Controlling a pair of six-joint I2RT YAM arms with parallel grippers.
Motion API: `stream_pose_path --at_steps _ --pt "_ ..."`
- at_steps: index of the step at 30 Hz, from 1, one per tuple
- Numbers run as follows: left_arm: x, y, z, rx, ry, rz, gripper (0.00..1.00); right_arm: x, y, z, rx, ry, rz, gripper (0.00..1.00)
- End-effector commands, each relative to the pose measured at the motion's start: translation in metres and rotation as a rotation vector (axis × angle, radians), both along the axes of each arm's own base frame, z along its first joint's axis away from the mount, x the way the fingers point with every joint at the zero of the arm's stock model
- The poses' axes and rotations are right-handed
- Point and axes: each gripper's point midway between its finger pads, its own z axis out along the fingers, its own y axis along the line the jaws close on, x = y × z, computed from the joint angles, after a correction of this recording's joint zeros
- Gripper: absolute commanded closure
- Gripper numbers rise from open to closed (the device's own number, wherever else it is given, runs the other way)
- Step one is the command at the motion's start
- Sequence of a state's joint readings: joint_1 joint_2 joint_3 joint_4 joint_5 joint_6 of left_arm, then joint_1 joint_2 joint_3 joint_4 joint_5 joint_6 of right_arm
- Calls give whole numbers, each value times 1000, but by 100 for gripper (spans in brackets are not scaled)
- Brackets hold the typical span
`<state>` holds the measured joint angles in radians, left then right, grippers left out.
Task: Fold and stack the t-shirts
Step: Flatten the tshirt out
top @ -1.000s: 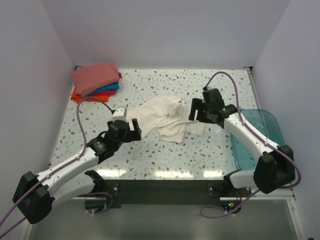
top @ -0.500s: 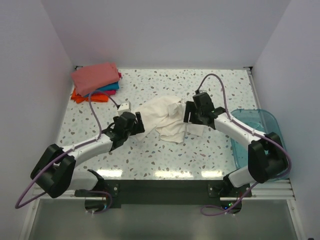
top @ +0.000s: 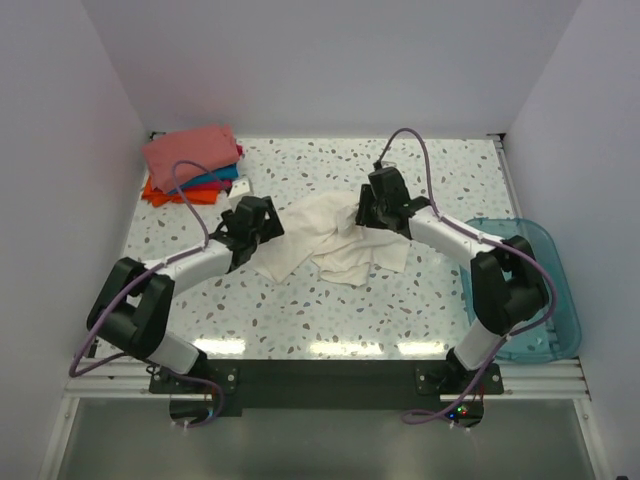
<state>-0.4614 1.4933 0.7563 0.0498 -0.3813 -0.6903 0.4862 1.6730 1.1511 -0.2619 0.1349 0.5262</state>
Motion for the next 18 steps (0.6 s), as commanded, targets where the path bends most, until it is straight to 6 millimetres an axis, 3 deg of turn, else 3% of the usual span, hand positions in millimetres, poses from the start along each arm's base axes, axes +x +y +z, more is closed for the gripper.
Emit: stream_pose_path --at_steps 1,10,15,18 --pt "25 8 16 30 -55 53 19 21 11 22 40 -72 -7 57" --pt "23 31 -4 53 -7 114 25 22 11 17 31 -59 -7 85" --pt "22 35 -14 47 13 109 30 22 11 18 29 -60 -5 96" --pt "23 34 -20 40 28 102 33 22 12 19 30 -59 -4 97"
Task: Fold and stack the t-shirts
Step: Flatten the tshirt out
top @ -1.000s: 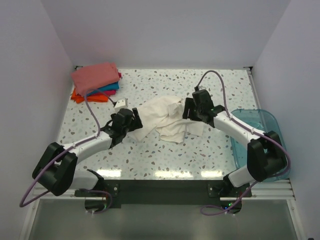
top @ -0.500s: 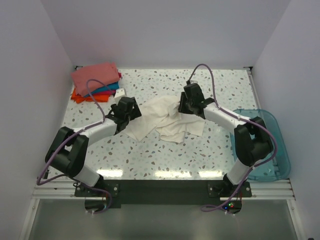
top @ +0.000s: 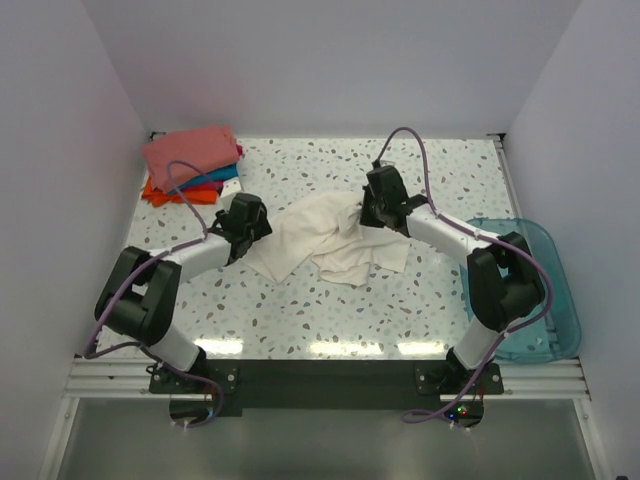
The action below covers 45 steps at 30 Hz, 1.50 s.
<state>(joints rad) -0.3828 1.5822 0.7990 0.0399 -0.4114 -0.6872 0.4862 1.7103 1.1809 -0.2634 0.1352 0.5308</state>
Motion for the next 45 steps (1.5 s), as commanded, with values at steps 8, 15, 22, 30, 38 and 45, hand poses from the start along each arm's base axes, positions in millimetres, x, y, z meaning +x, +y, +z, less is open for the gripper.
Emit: stream_pose_path --at_steps 8,15,22,30,38,45 --pt "2 -1 -14 -39 5 -16 44 16 9 24 31 -62 -3 99" --pt "1 -2 -17 -56 5 -22 53 16 9 22 28 -55 -2 100" --pt "4 -4 -15 -72 1 -29 73 17 9 23 22 -49 -6 100" --pt "14 0 30 -91 -86 -23 100 23 -4 57 1 -106 -49 100" --pt "9 28 152 -73 -283 50 100 11 -60 151 -12 -226 -149 100" --pt "-30 54 295 -63 -534 70 100 -33 -101 280 -15 -473 -180 100"
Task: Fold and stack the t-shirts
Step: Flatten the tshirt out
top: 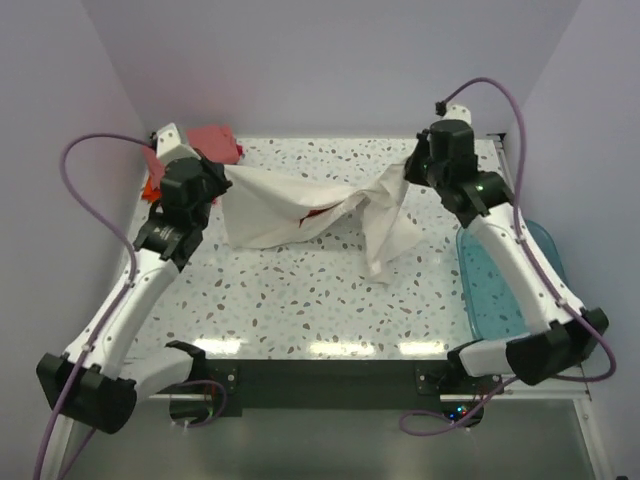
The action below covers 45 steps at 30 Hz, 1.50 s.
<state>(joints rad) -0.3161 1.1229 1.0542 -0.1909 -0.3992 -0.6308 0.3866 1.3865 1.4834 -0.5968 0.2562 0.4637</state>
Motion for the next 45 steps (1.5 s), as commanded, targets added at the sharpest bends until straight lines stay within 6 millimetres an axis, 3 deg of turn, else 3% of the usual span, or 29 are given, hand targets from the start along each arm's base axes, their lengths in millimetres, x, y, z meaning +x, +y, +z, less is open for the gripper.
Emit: stream_pose_path --at_steps 1,3,6,9,13,18,20,22,23,24,25,26,27,28,29,30,31,32,33,34,35,38,40,43,45 --pt "-29 26 79 39 -131 57 100 -33 -29 86 -31 -178 -34 100" --pt "-49 34 117 43 -198 60 100 -56 -43 120 -37 -252 -43 100" --pt "-77 47 157 54 -276 73 100 -86 -64 163 -42 -358 -74 100" --pt "-97 55 186 63 -340 82 100 -116 -81 197 -30 -463 -94 100" --pt "-94 58 197 88 -344 96 100 -131 -85 214 -12 -515 -87 100" --pt "-44 37 168 107 -283 61 100 -105 -68 194 -16 -480 -48 100" --pt "-7 25 145 127 -224 41 100 -83 -60 179 -33 -448 -45 100" --pt "22 27 141 117 -223 36 100 -52 -50 161 -66 -416 -53 100" --pt "51 18 117 102 -170 -12 100 -41 -48 156 -78 -406 -61 100" --pt "66 31 122 89 -180 7 100 -31 -46 161 -79 -422 -65 100" --pt "80 32 120 76 -179 -9 100 -22 -45 159 -82 -417 -69 100" --pt "107 29 95 64 -119 -39 100 -5 -43 149 -90 -385 -78 100" --pt "118 40 114 57 -151 -21 100 -1 -44 159 -74 -405 -85 100" --pt "138 40 92 54 -94 -37 100 5 -44 162 -64 -409 -83 100" --pt "151 49 98 38 -99 -39 100 10 -47 172 -48 -429 -94 100" --pt "150 56 116 38 -135 -24 100 13 -49 178 -45 -441 -99 100" --pt "158 58 109 27 -115 -44 100 14 -51 186 -43 -454 -103 100" --pt "160 64 117 18 -129 -41 100 16 -55 203 -39 -485 -120 100" --pt "159 75 137 13 -169 -31 100 15 -56 209 -41 -490 -123 100" --pt "159 76 142 2 -173 -51 100 14 -59 218 -38 -507 -129 100" --pt "155 83 163 -1 -213 -53 100 9 -60 234 -24 -542 -131 100" --pt "144 91 189 -12 -258 -78 100 -5 -65 257 -2 -598 -140 100" --pt "140 93 193 -26 -261 -103 100 -10 -66 259 9 -604 -141 100" --pt "136 106 194 -44 -253 -106 100 -13 -66 239 9 -561 -140 100" --pt "133 108 194 -47 -247 -116 100 -22 -69 237 15 -562 -145 100"
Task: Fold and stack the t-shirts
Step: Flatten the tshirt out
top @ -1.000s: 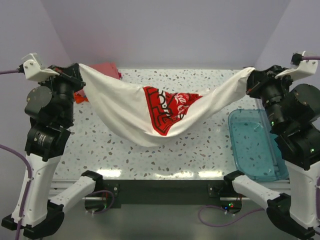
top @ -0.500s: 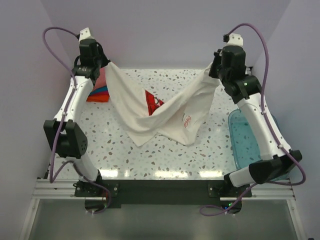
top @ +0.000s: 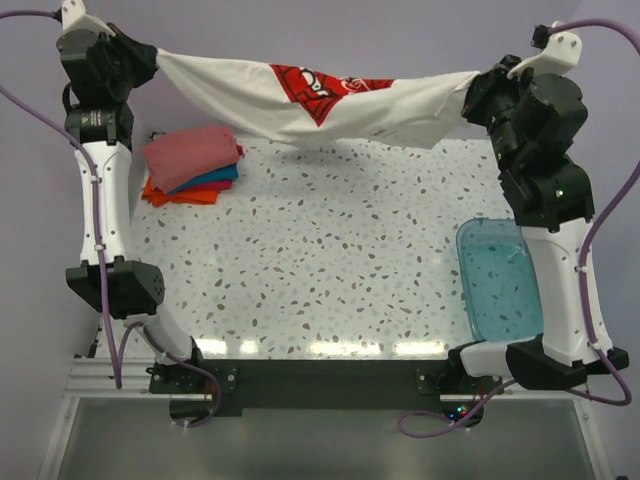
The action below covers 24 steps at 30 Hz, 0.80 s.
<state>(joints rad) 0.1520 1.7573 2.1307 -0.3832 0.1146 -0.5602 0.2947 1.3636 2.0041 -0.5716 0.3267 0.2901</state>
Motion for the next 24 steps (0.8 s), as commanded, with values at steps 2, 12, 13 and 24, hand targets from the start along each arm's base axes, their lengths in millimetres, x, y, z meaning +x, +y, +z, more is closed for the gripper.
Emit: stream_pose_path --at_steps 2,12,13,24 --pt "-15 -1 13 -21 -14 -68 100 -7 -5 -12 18 8 -21 100" --pt "50 -14 -110 -138 207 -195 100 21 -3 -138 -32 255 -59 100" --pt "55 -25 -125 -123 237 -211 98 26 -1 -167 -38 313 -62 100" --pt "-43 -89 -210 -59 380 21 21 4 22 -340 8 632 39 100"
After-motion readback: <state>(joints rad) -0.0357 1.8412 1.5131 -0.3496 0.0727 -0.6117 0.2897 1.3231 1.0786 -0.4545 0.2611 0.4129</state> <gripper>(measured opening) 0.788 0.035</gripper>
